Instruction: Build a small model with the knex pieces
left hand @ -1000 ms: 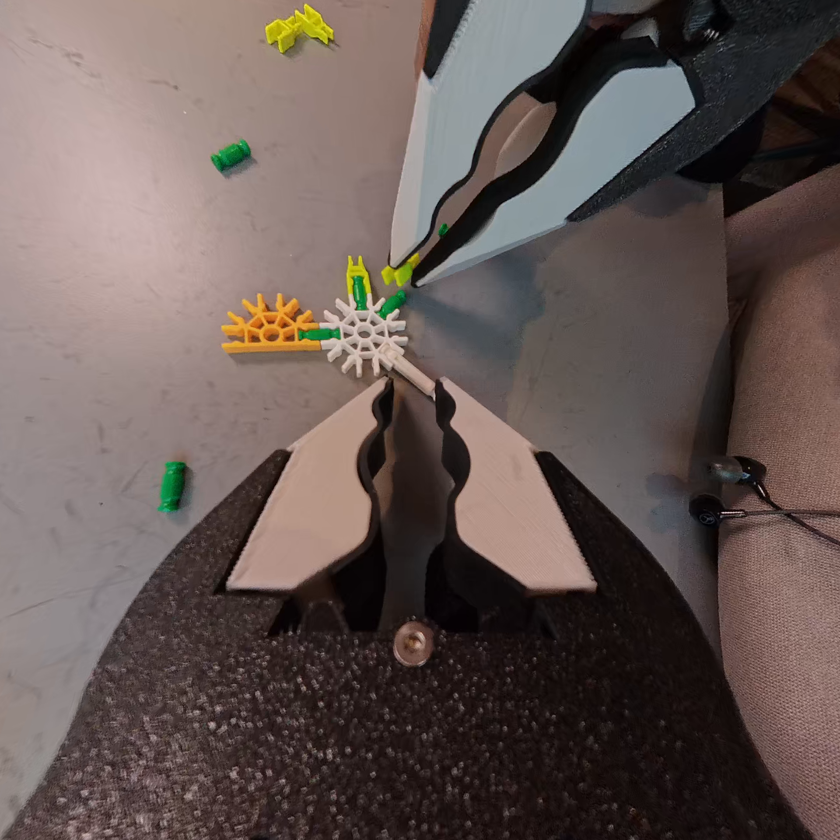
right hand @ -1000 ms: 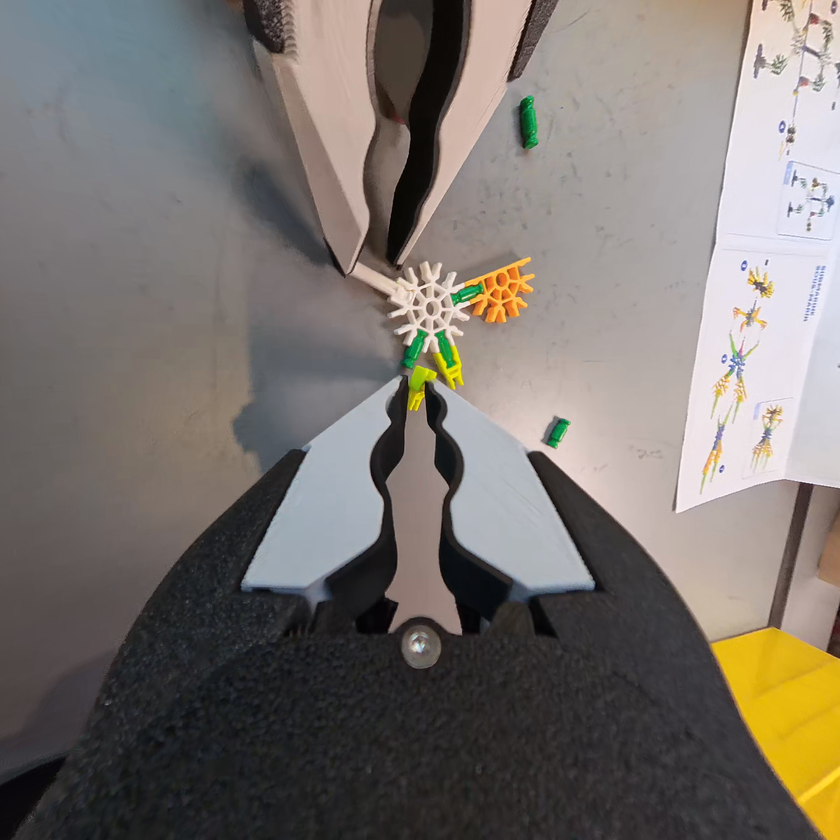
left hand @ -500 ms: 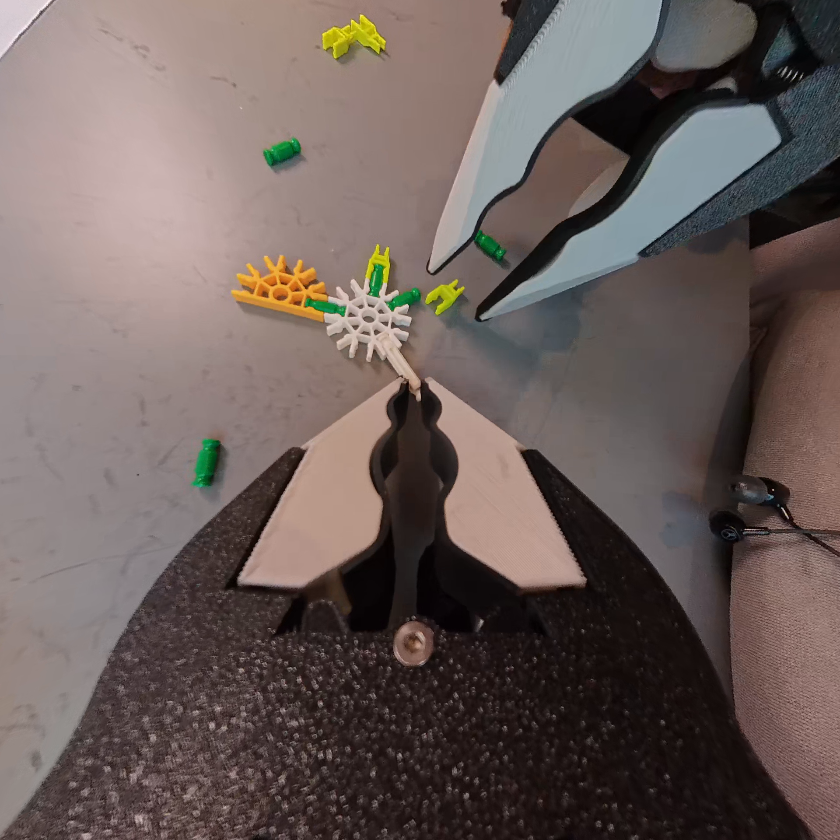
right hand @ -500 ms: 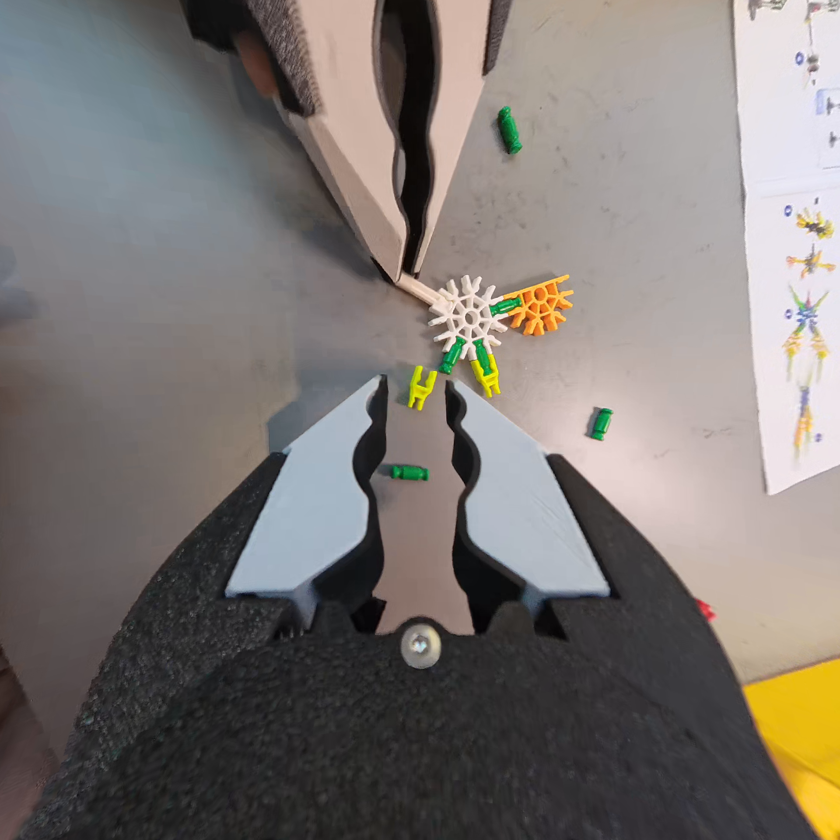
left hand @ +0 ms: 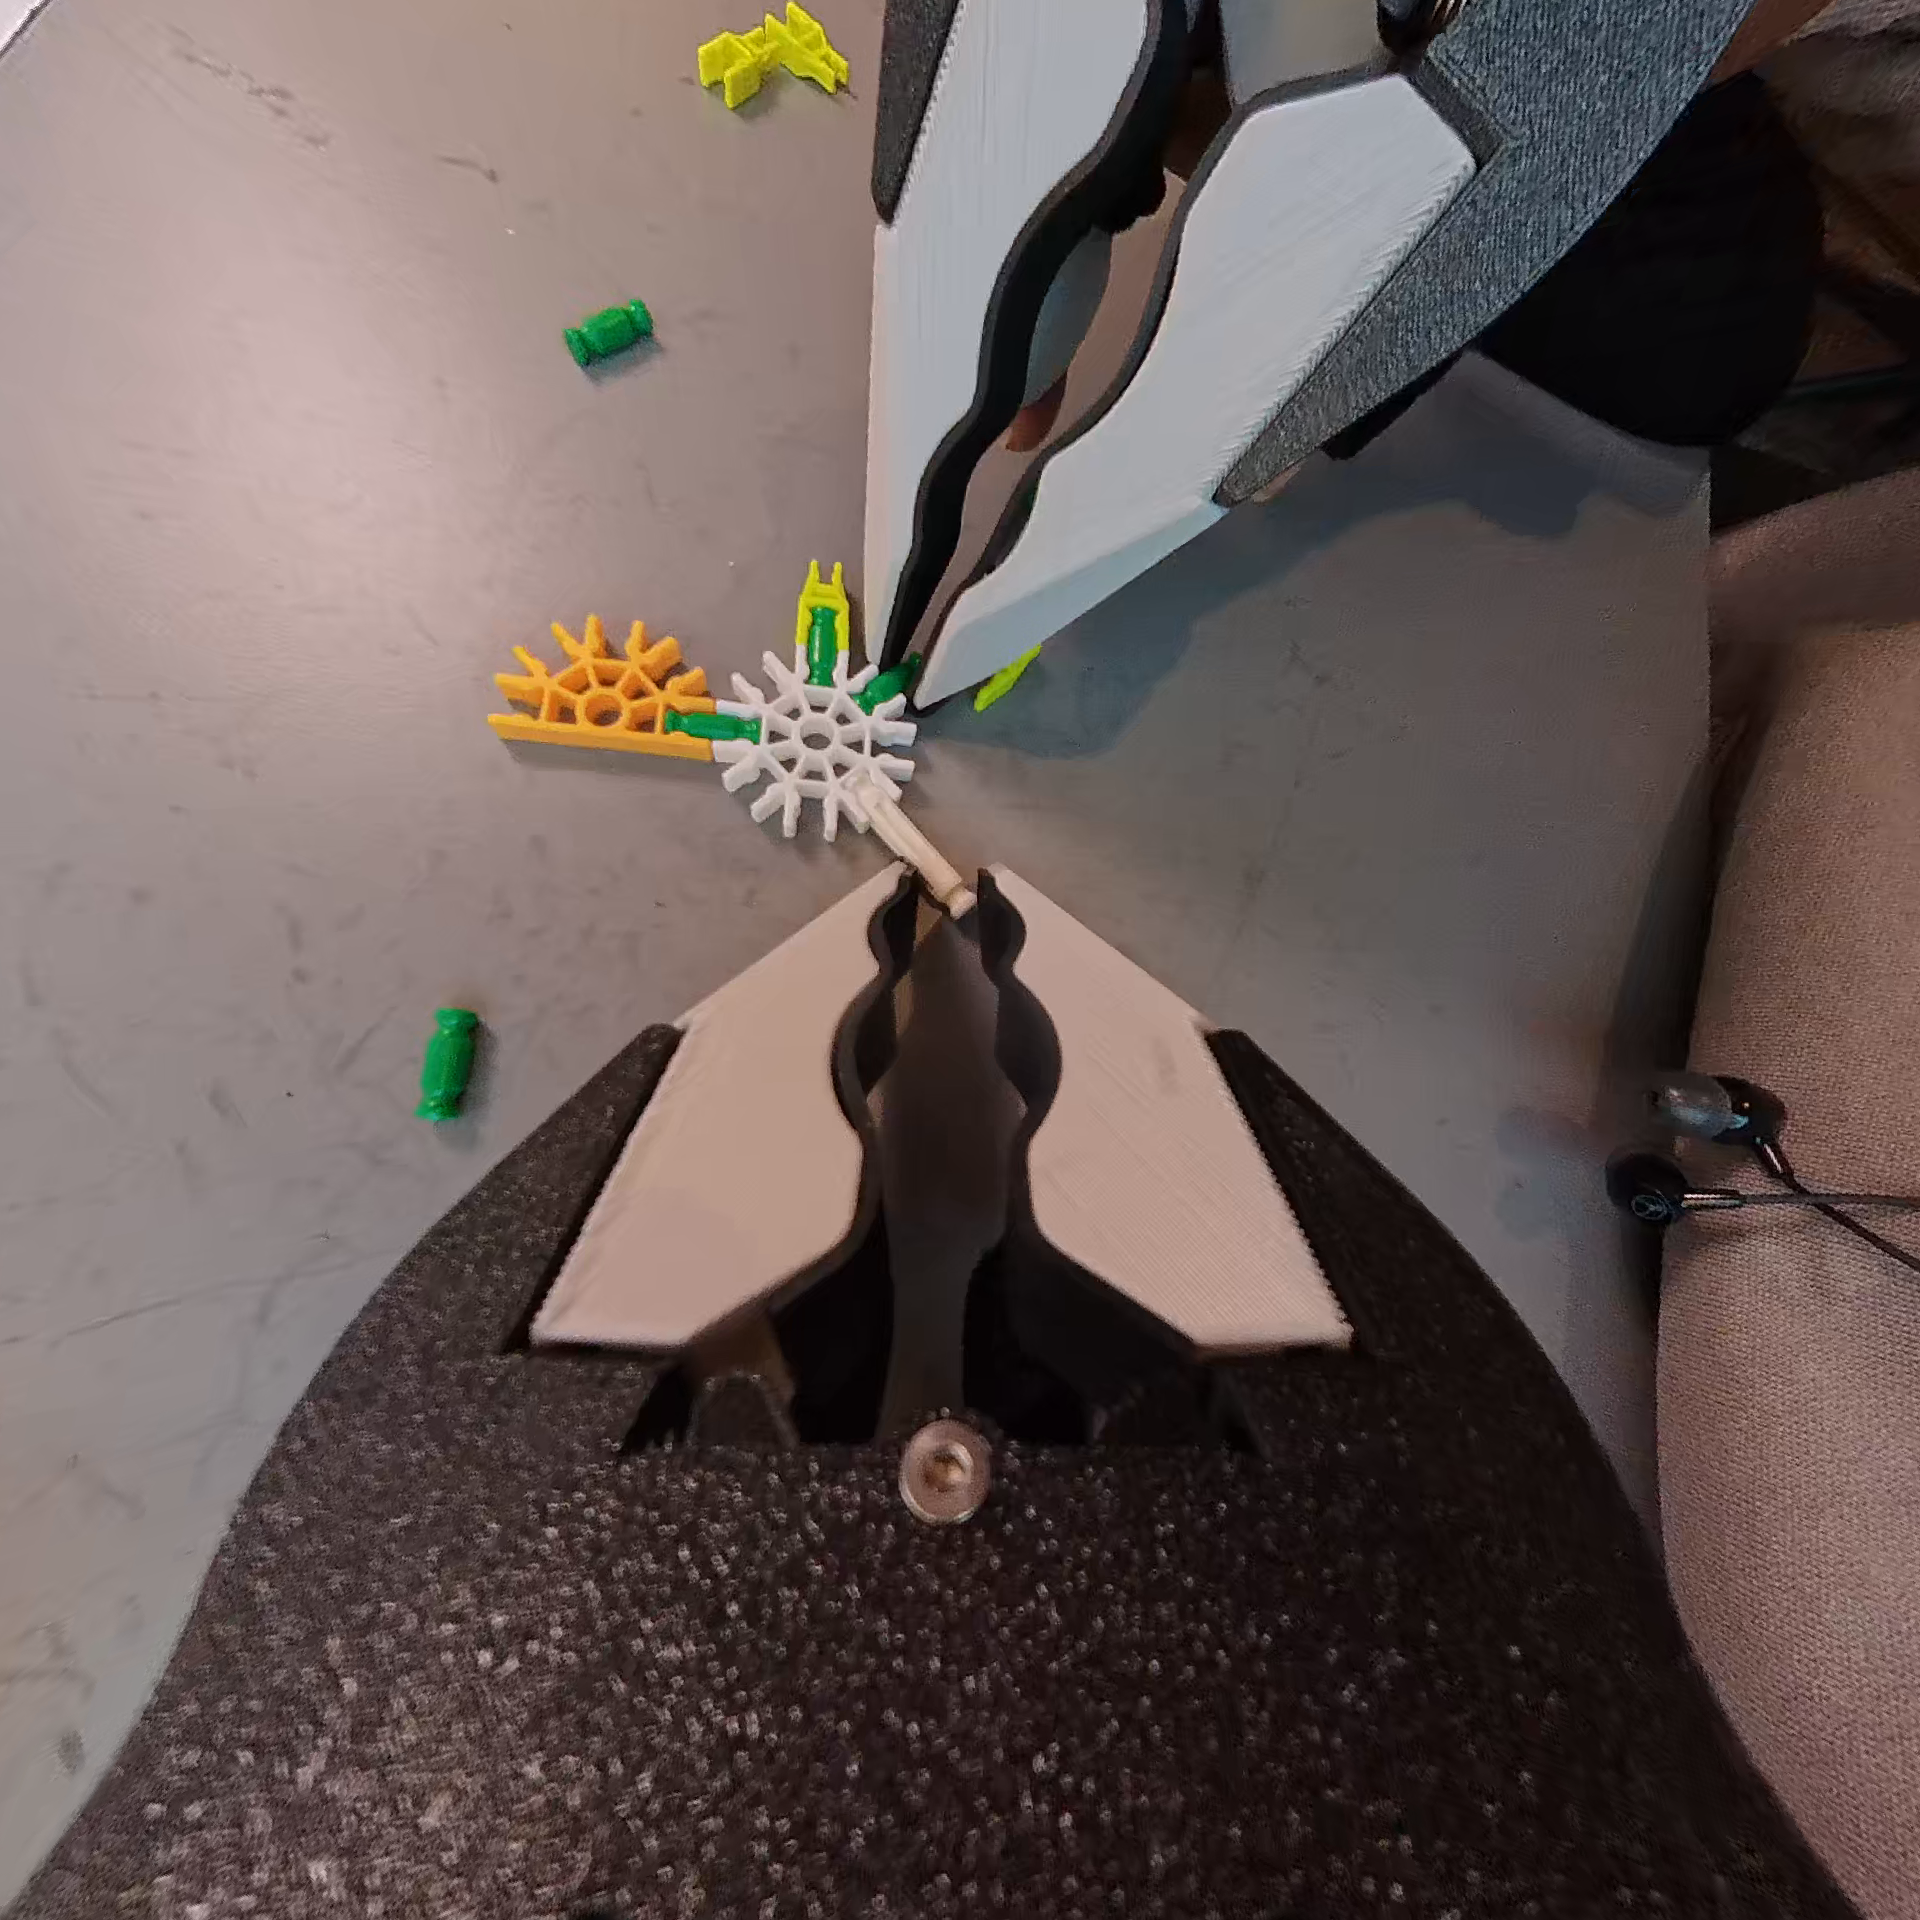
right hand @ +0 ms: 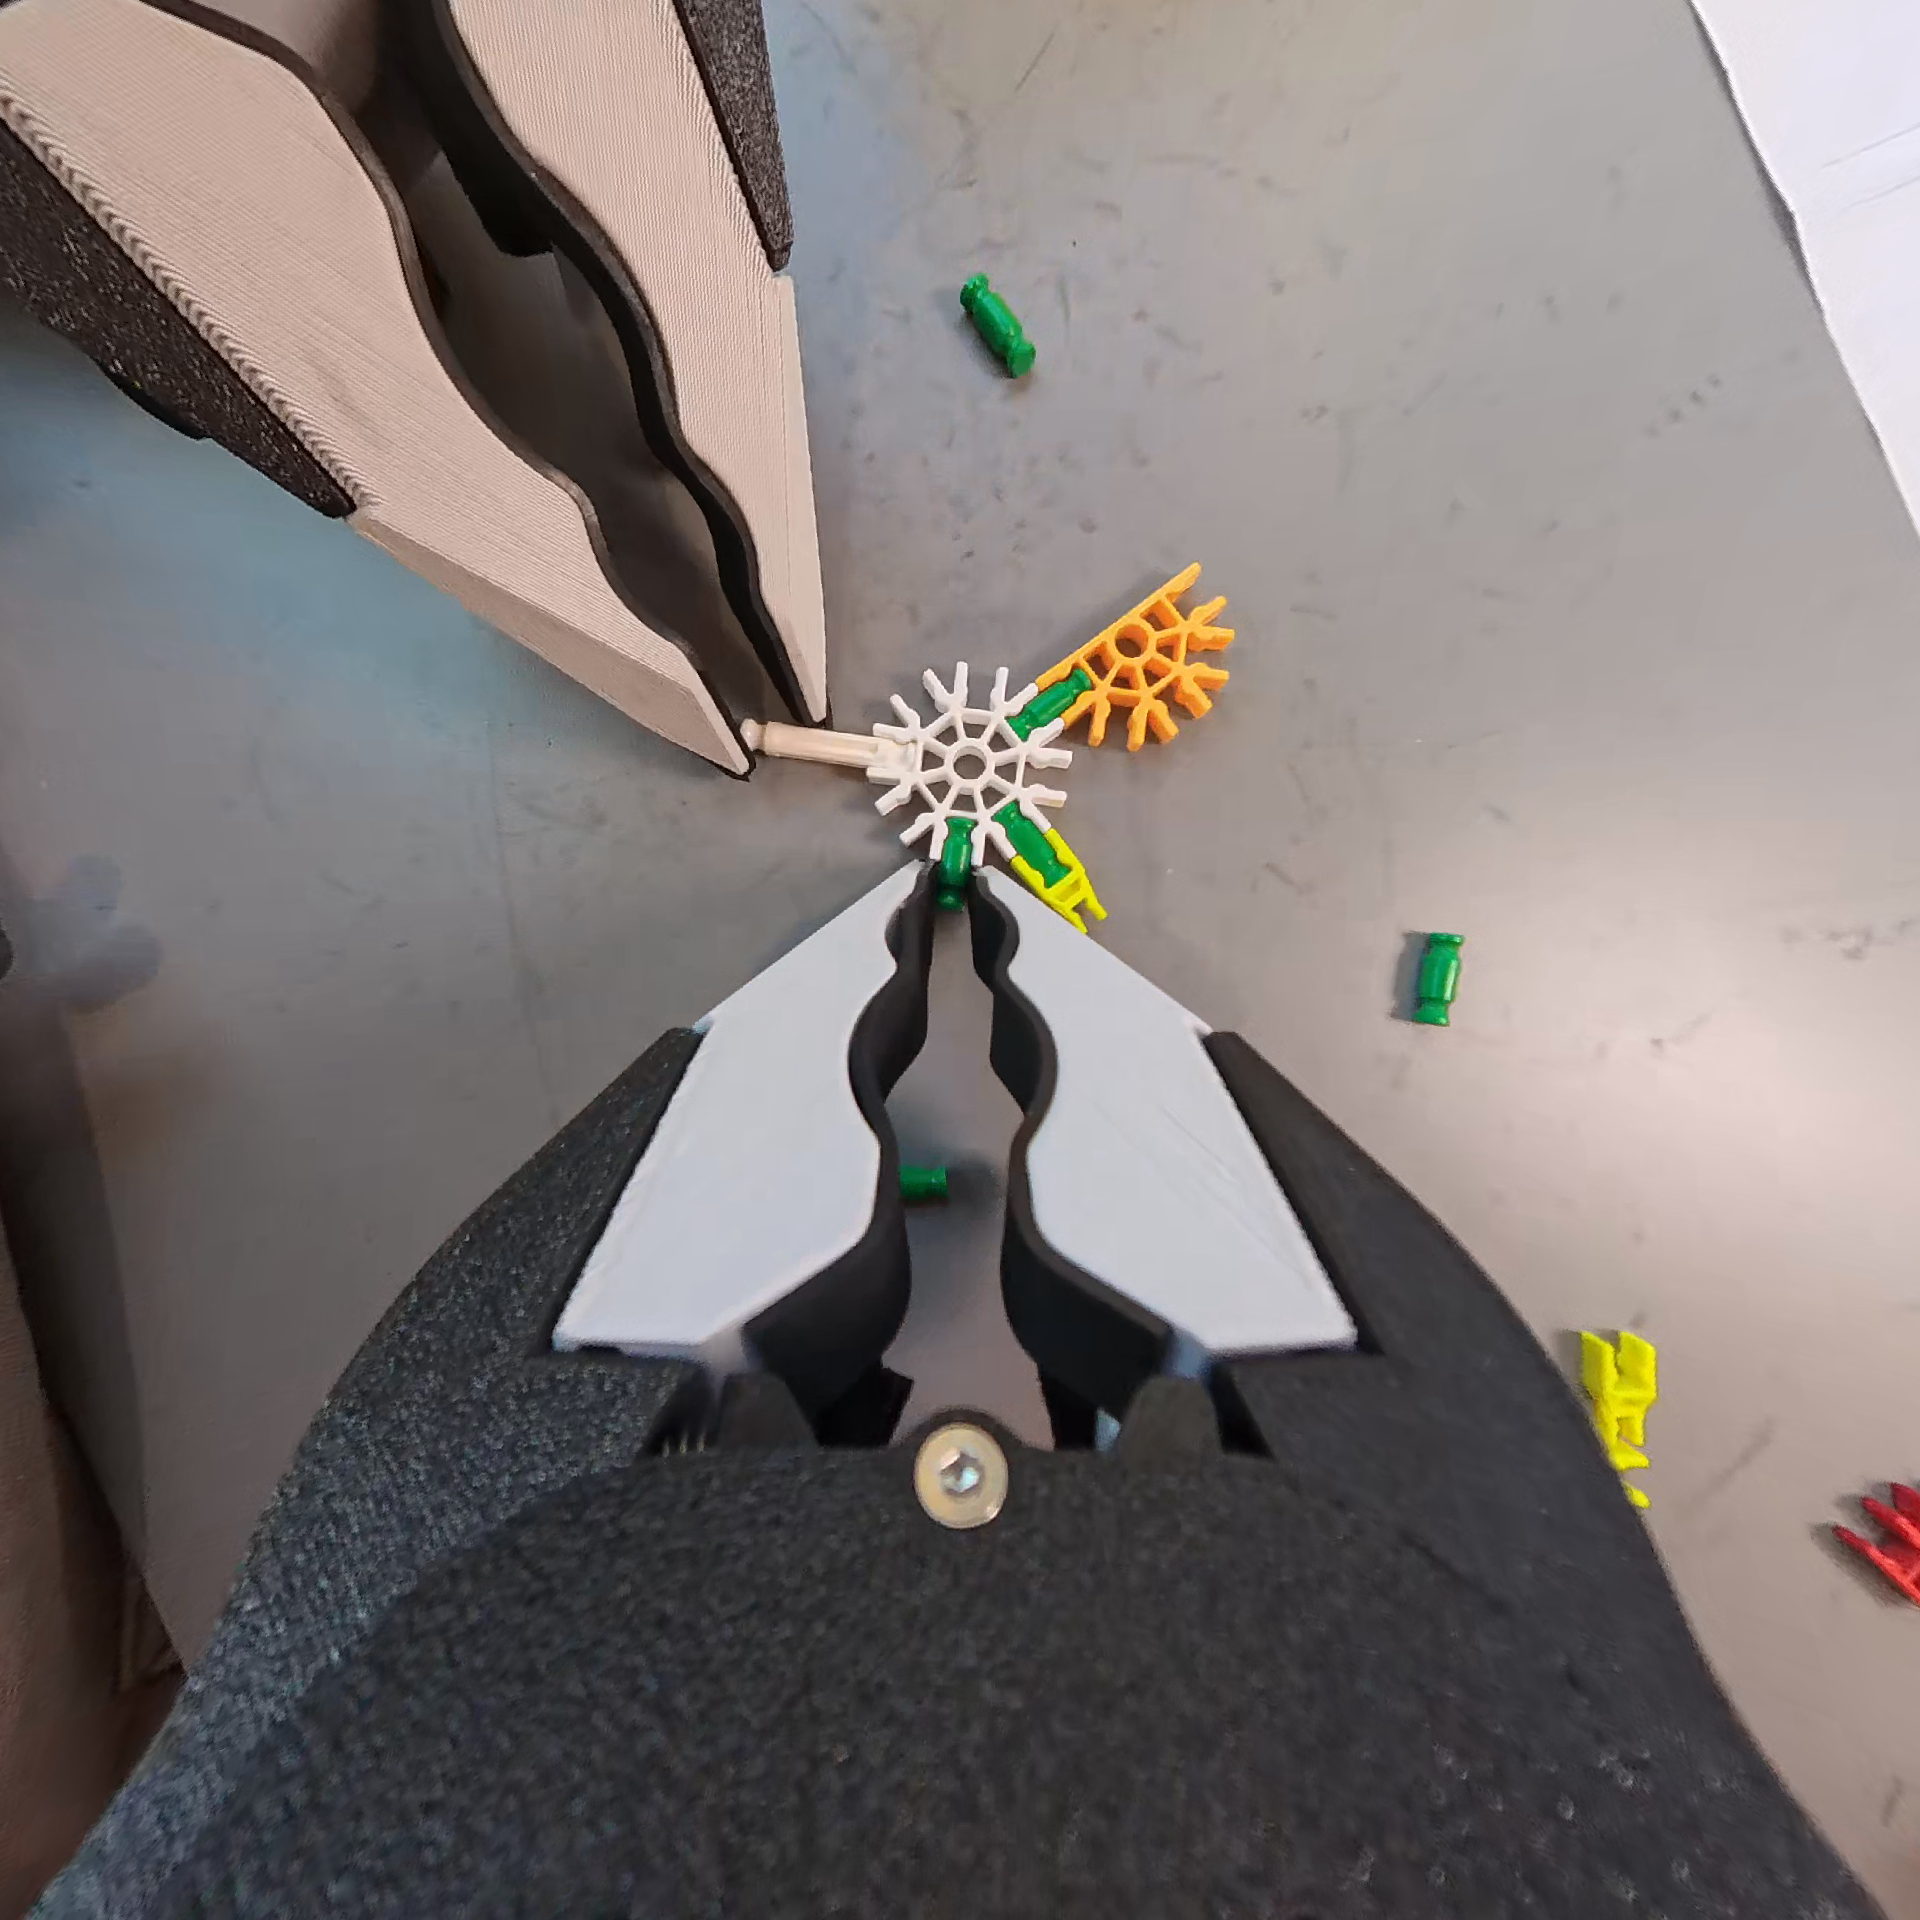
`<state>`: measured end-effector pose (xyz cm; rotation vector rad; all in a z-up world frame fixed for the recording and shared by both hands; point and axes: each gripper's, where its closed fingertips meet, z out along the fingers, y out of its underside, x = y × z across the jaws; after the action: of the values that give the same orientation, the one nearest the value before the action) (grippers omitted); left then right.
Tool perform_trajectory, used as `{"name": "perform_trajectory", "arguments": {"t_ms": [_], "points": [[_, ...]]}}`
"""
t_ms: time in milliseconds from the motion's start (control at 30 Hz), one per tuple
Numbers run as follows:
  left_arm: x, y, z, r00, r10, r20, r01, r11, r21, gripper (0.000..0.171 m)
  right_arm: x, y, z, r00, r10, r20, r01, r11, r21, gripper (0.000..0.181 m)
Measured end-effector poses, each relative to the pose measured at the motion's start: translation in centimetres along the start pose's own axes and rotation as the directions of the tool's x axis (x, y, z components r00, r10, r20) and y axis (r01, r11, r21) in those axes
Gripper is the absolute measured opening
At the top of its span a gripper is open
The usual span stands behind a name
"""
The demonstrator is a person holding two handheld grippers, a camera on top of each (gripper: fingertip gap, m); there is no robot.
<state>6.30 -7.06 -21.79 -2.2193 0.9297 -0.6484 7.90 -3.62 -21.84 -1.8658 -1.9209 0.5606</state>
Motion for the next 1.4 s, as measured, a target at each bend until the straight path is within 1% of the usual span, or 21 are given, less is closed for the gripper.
{"name": "perform_trajectory", "arguments": {"t_ms": [200,400,567,667,1033,1200,1400], "points": [[1.1,-0.9,-0.9,0.998,0.044,-0.051,-0.041,0.998,0.042,0.012,-0.7,-0.2,-1.3,0.999,0.022,0.031,-0.022,1.0,0.018,0.004],[1.6,-0.5,-0.3,0.996,0.07,-0.059,-0.069,0.997,0.015,0.011,-0.9,0.6,-1.0,1.0,0.001,0.002,-0.001,1.0,-0.007,0.004],[1.5,-0.3,-0.2,0.996,0.066,-0.056,-0.066,0.998,0.008,0.011,-1.1,0.6,-1.0,1.0,-0.007,0.008,0.007,1.0,-0.02,0.005],[1.5,-0.2,-0.1,0.996,0.069,-0.054,-0.069,0.998,0.005,0.011,-1.2,0.6,-1.4,1.0,0.002,0.024,-0.002,1.0,-0.02,0.01],[1.3,0.2,0.2,0.996,0.083,-0.034,-0.084,0.996,-0.018,0.012,-1.9,1.2,-2.1,0.998,0.007,0.068,-0.002,0.998,-0.065,0.001],[1.3,0.1,0.3,0.996,0.088,-0.031,-0.089,0.996,-0.018,0.012,-1.6,0.4,-2.0,0.998,-0.003,0.058,0.007,0.998,-0.056,0.0],[1.3,0.1,0.4,0.996,0.088,-0.029,-0.089,0.996,-0.015,0.012,-1.4,0.7,-1.4,0.998,-0.038,0.057,0.045,0.99,-0.131,0.0]]}}
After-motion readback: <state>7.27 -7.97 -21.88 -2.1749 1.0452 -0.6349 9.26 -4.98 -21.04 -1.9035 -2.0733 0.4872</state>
